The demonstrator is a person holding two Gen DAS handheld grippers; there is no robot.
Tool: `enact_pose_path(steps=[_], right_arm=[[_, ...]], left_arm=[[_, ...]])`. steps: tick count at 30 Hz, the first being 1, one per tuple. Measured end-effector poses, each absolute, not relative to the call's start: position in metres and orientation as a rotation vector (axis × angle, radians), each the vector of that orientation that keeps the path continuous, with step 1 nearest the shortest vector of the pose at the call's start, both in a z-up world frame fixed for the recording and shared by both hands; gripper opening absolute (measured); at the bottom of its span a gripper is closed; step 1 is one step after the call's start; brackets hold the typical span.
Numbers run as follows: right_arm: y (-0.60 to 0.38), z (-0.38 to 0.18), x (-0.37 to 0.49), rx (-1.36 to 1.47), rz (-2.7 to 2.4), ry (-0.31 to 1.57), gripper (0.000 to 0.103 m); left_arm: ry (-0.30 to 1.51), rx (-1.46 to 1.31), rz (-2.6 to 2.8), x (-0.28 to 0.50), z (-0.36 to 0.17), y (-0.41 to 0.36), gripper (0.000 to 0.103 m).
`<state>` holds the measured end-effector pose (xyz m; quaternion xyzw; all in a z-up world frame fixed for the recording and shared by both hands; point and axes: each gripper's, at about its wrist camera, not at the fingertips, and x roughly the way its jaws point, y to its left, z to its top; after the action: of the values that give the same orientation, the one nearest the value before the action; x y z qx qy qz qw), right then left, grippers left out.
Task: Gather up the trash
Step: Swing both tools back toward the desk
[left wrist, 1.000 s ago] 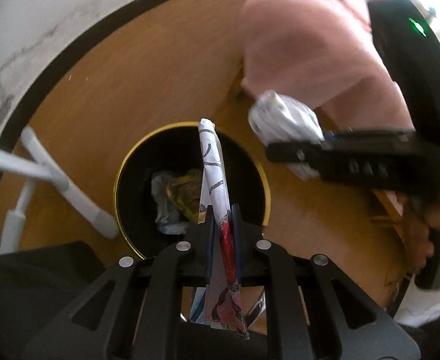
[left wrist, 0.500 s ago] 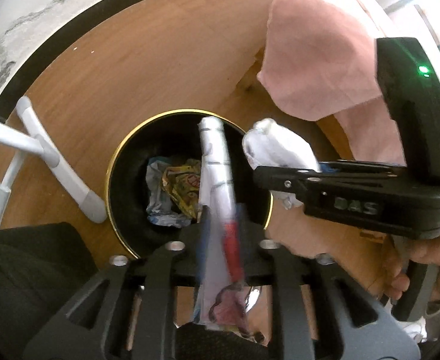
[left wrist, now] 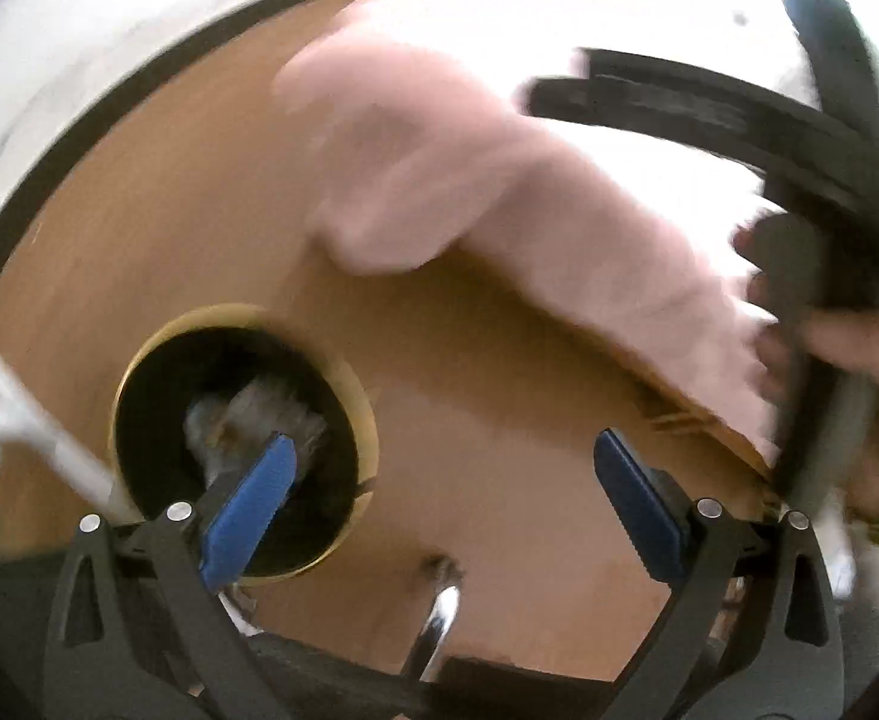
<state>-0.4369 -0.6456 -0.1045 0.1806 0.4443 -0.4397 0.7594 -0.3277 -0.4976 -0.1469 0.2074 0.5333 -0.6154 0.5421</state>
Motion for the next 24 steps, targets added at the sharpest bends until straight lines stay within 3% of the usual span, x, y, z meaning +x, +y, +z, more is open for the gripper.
enact_pose_path(steps=[6,12,18,24], right_arm=[[-0.607,0.016,-0.446,0.337,-0.962,0.6,0.096],[-0.551,0.073,-0.351,0.222,-0.773,0.519,0.096],[-0.45,0.082,-0.214,0.131,-0.398,0.591,0.096],[-0.331,0.07,-0.115,0.023,-0.053,0.749,0.096]], left_arm=[[0.897,0.272,-1.666,-0.327,0.013,-0.447,0.097],[0.54,0.222,-1.307,-0.239,0.109,-0.322,0.097],[0.61,0.17,-0.691,-0.102,0.112,-0.144,0.097],[0.778,0.167,-0.356,-0.025,0.086,0.005,0.097]])
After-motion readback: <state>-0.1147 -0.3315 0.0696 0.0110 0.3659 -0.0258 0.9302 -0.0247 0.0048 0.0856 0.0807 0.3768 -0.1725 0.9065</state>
